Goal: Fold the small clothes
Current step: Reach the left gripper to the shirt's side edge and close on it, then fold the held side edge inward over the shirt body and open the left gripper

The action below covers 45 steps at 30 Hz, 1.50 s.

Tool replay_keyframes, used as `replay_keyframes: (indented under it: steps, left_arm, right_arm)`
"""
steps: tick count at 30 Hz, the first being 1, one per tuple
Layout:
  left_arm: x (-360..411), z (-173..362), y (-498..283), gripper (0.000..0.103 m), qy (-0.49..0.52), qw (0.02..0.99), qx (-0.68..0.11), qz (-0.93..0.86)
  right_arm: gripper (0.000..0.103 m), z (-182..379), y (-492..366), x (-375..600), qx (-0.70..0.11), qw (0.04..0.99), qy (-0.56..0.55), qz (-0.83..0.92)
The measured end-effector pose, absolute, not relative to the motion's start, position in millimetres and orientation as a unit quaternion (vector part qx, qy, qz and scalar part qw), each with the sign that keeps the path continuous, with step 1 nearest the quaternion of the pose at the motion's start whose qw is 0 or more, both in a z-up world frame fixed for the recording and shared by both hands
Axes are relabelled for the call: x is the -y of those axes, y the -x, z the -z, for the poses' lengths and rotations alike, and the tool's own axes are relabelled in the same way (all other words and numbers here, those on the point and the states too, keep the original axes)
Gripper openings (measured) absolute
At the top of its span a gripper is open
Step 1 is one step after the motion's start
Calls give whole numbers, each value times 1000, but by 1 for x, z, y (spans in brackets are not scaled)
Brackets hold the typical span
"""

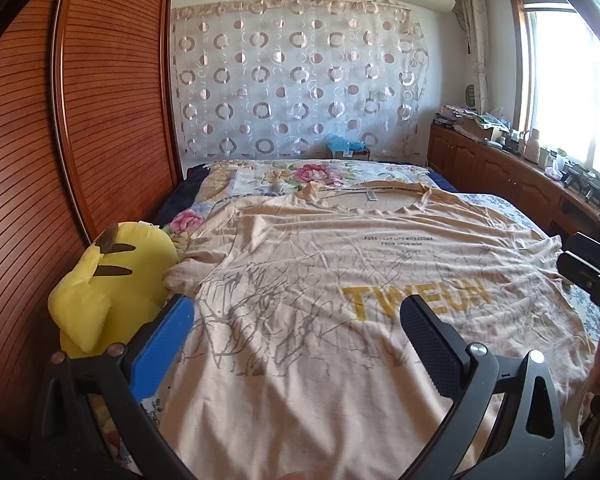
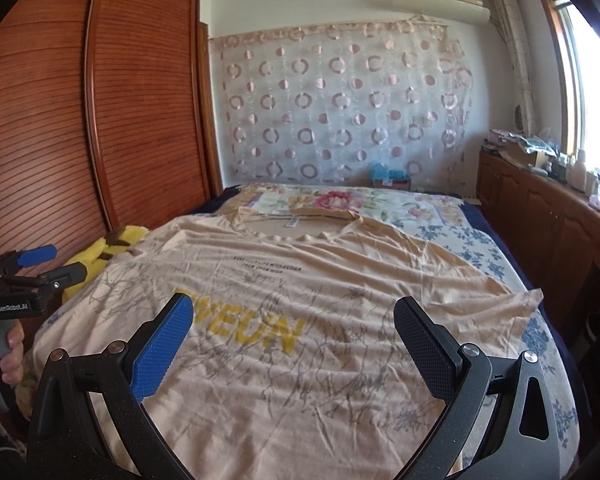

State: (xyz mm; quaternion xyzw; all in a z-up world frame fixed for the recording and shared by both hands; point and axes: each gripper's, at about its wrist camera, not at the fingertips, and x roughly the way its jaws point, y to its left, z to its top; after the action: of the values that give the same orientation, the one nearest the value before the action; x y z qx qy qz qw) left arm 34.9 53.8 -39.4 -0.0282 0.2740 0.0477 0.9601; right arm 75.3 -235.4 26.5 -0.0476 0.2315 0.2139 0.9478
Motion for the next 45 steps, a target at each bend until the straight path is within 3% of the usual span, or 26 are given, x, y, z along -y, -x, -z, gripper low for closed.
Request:
replay_keyframes:
  steps: [13,20,23,25,32,35,37,40,45]
  left_arm:
    - [-125,58,-70,103,8,943,-324,-71]
    - [-176,72,-109,103,49,924,-373,-64]
    - [-195,87,-127,94,78,910,-403,-57]
    - [-205,95,-135,80,96,903,-415,-57]
    - [-225,114,-163,61,161,877,-452,-33]
    - [-231,121,-169,46,194,868,-456,-18]
    - [-233,120,-169,26,208,867,-453,-5]
    - [-225,110,-166,5,177,877,-446,-15]
    - [-202,76,-158,4,102,906,-410,-27]
  right_arm:
    - [102,10,-107,205,-287,923,71,-245]
    - [102,16,-111,194,-302,916,84,-250]
    - [102,20,-113,193,-304,916,92,-243]
    - [102,24,-115,191,-310,915,94,-241]
    - [102,27,-117,189,-315,912,98,-243]
    - [102,28,-120,186,-325,906,102,-249]
    - [102,28,-126,181,-340,896,102,-268]
    - [102,22,-131,174,-344,888,98,-289]
    - [102,15,-129,160,-326,890,108,-300]
